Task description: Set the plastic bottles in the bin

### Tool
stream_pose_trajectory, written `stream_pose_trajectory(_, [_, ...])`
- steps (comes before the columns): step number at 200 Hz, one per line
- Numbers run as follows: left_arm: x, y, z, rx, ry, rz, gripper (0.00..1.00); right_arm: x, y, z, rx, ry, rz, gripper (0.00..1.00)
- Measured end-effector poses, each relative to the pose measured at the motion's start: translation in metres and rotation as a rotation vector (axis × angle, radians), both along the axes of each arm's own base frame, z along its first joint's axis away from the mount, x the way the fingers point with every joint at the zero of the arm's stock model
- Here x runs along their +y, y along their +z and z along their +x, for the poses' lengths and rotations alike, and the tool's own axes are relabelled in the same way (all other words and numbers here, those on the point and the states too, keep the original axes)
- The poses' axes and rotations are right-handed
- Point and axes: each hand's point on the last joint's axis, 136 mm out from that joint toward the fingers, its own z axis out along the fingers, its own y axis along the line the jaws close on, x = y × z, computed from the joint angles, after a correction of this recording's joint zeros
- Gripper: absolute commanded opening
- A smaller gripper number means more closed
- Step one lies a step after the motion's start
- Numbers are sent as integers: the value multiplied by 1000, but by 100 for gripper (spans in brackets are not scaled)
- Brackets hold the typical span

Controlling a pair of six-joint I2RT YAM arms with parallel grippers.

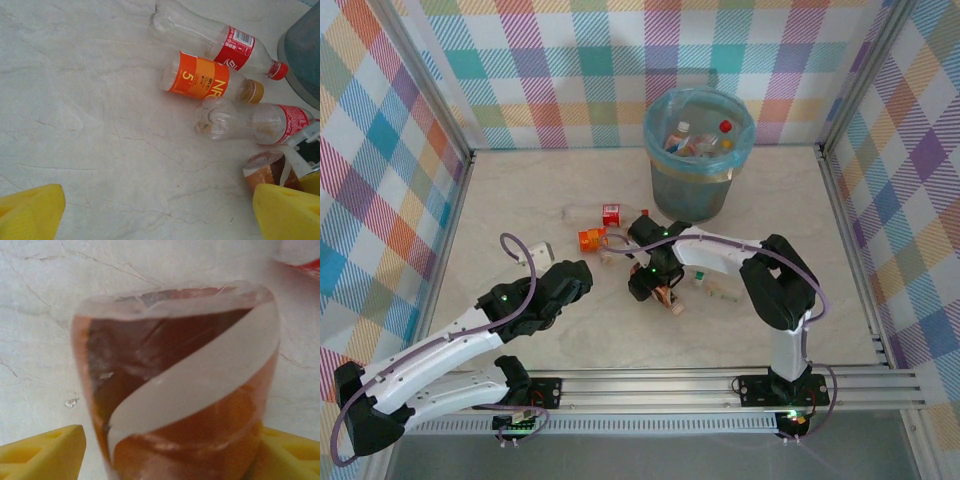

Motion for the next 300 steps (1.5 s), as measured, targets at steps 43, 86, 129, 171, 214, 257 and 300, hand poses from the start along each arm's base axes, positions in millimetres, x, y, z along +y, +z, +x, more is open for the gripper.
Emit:
stream_pose_trajectory(43, [1, -1, 0, 2, 0, 4, 96, 9, 8, 5, -22, 11, 8, 60])
stream_pose_trajectory(86, [4, 2, 1, -11, 12, 22, 96, 3, 27, -1, -20, 11, 7, 56])
stream_pose_trajectory(129, [-1, 43, 11, -89, -29, 45, 96, 15, 140, 23, -227, 21, 150, 56])
stream_pose_trajectory(171, [-31, 97, 35, -188, -108, 37, 96, 4, 313, 80, -632, -38, 384, 54])
stream_pose_trajectory(214, [-85, 141, 61, -241, -264, 29, 96, -64, 418, 150, -973, -228, 478, 53])
stream_pose_trajectory(257, [-151, 193, 93, -306, -411, 1, 96, -91, 419, 228, -1071, -358, 434, 55])
stream_pose_trajectory(300, [-190, 199, 110, -292, -490, -12, 96, -98, 350, 288, -1001, -445, 300, 55])
